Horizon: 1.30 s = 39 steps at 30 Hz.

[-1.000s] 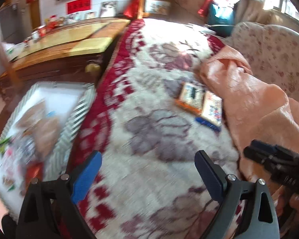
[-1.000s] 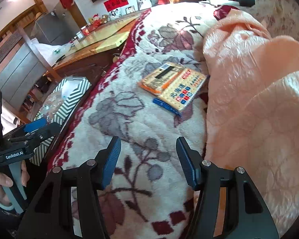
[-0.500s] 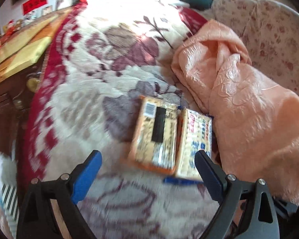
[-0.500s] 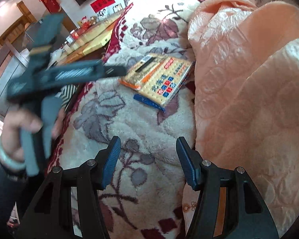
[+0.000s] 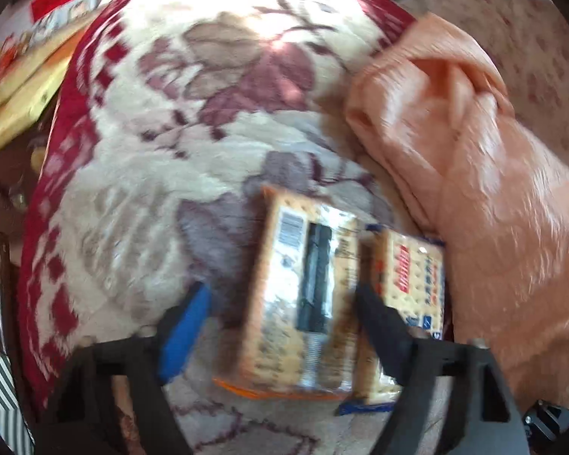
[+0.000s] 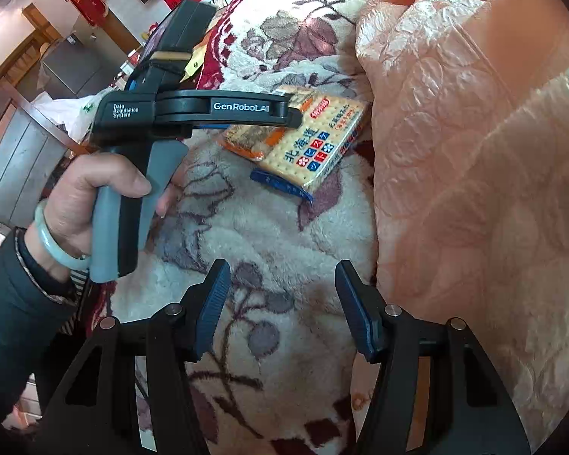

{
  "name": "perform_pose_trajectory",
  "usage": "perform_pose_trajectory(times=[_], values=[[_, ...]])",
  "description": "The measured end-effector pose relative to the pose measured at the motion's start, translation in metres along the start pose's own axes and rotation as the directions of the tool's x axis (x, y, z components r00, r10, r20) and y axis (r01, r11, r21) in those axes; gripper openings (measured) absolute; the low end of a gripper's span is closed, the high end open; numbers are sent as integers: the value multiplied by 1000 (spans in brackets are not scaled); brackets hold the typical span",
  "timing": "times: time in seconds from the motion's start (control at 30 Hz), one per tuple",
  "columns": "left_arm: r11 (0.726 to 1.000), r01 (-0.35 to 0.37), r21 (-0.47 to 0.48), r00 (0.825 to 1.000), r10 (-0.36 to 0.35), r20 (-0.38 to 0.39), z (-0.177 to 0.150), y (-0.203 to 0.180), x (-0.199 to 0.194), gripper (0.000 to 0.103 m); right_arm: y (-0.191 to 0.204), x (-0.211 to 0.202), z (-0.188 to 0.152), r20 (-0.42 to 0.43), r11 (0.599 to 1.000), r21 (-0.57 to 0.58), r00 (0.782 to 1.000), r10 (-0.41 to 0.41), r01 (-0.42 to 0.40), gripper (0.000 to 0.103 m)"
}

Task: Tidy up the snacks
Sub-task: 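Grasp the orange-wrapped cracker box with the left tool while the right tool grasps the blue Beihaidao cracker packet, then carry both cracker packets over the striped box and open both tools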

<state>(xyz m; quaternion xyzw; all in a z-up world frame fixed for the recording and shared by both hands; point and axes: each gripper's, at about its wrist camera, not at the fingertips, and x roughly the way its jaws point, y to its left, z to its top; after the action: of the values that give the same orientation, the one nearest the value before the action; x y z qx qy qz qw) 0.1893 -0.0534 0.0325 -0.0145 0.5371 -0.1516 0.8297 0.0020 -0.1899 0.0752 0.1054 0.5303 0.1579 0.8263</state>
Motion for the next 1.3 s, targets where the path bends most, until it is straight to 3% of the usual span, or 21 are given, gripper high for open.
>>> perform_pose_trajectory(times=[0.17, 0.37, 0.47, 0.53, 0.7, 0.77, 0.83, 1.03, 1.3], values=[[997, -46, 66, 999, 45, 16, -9, -3, -8, 60, 6, 7, 34, 31, 1000, -10, 999, -27, 27, 58], [999, -36, -3, 999, 36, 12, -18, 20, -20, 60, 2, 39, 71, 24, 995, 39, 996, -88, 87, 58], [999, -47, -7, 999, 47, 12, -17, 23, -21, 66, -3, 60, 85, -2, 987, 61, 989, -145, 145, 63], [997, -79, -1, 997, 79, 8, -19, 25, -20, 78, -7, 73, 92, -23, 984, 99, 989, -144, 146, 64], [994, -112, -3, 993, 112, 24, -20, 29, -14, 78, -14, 95, 102, -25, 980, 118, 987, -156, 158, 66], [989, -143, 22, 989, 142, 29, -24, 23, -14, 72, -16, 96, 101, -18, 985, 98, 990, -141, 142, 64], [989, -143, 40, 989, 141, 40, -27, 19, -16, 57, -13, 97, 99, -11, 989, 40, 990, -143, 144, 64], [991, -125, -50, 991, 127, 39, -43, 31, -35, 57, -3, 84, 86, -30, 991, -32, 991, -129, 128, 59], [981, -139, -138, 987, 148, 56, -107, 43, -77, 56, 25, 57, 46, -50, 990, -105, 993, -103, 97, 58]])
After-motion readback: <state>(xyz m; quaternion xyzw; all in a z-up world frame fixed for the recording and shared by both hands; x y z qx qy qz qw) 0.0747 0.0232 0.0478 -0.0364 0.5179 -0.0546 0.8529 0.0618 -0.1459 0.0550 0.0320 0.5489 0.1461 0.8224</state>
